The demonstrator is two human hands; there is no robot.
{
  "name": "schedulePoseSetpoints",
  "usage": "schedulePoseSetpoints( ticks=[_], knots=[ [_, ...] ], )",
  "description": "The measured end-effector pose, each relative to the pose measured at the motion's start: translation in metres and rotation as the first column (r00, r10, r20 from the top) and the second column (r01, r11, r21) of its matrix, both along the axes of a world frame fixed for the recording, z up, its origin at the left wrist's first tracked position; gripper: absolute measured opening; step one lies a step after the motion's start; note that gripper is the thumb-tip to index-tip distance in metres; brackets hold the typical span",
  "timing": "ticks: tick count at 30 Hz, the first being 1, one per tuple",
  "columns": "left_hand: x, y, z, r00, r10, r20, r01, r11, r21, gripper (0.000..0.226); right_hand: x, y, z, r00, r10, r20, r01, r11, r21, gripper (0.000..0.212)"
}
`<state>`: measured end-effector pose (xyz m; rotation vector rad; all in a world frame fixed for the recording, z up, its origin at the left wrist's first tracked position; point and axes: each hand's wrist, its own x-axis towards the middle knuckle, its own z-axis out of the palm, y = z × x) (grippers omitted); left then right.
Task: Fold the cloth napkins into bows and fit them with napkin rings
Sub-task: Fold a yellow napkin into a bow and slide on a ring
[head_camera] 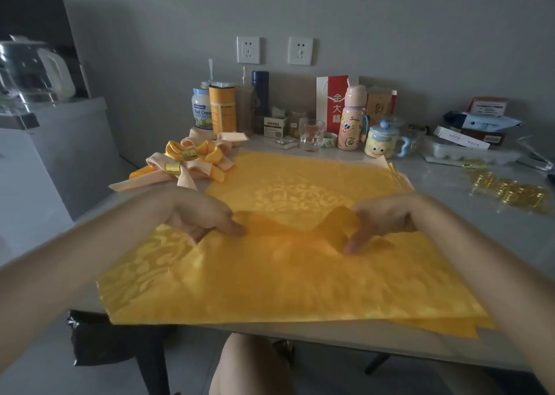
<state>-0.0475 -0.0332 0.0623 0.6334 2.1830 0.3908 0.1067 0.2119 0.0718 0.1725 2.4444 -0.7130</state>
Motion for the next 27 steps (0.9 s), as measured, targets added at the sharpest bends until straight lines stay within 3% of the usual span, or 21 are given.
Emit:
schedulePoseSetpoints(
  ticks=[2,4,7,11,13,18,21,25,27],
  knots=[
    [-0.018,0.012,-0.010,0.940,-0.035,-0.339,0.024,0.999,-0.038,0.033,-0.025,0.004,-0.013,0.971,-0.147,-0.190,0.179,0.970,0.164,0.021],
    [-0.033,0.027,-0.027,0.806,-0.050,-0.589,0.029,0.999,-0.045,0.032,-0.047,0.008,-0.031,0.917,-0.199,-0.346,0.289,0.929,0.231,0.033],
    [-0.060,0.047,-0.048,0.768,0.074,-0.636,-0.021,0.996,0.091,0.032,-0.078,0.015,-0.053,0.840,-0.310,-0.445,0.420,0.891,0.172,0.045],
    [-0.084,0.069,-0.058,0.669,0.153,-0.728,-0.044,0.985,0.166,0.027,-0.113,0.021,-0.065,0.801,-0.270,-0.535,0.467,0.840,0.275,0.032],
    [-0.095,0.078,-0.064,0.640,0.182,-0.746,-0.058,0.980,0.189,0.028,-0.125,0.028,-0.067,0.791,-0.301,-0.533,0.509,0.807,0.299,0.047],
    [-0.117,0.091,-0.075,0.644,0.279,-0.712,-0.086,0.951,0.296,0.037,-0.140,0.048,-0.075,0.746,-0.359,-0.560,0.587,0.751,0.301,0.051],
    [-0.128,0.096,-0.068,0.731,0.302,-0.612,-0.152,0.946,0.286,0.044,-0.146,0.060,-0.074,0.690,-0.451,-0.566,0.618,0.774,0.136,0.051],
    [-0.139,0.105,-0.053,0.844,0.226,-0.486,-0.159,0.972,0.175,0.047,-0.148,0.069,-0.065,0.735,-0.525,-0.429,0.600,0.799,0.050,0.042],
    [-0.146,0.111,-0.053,0.888,0.226,-0.399,-0.155,0.967,0.203,0.039,-0.147,0.069,-0.062,0.736,-0.557,-0.386,0.584,0.810,-0.056,0.033]
  ],
)
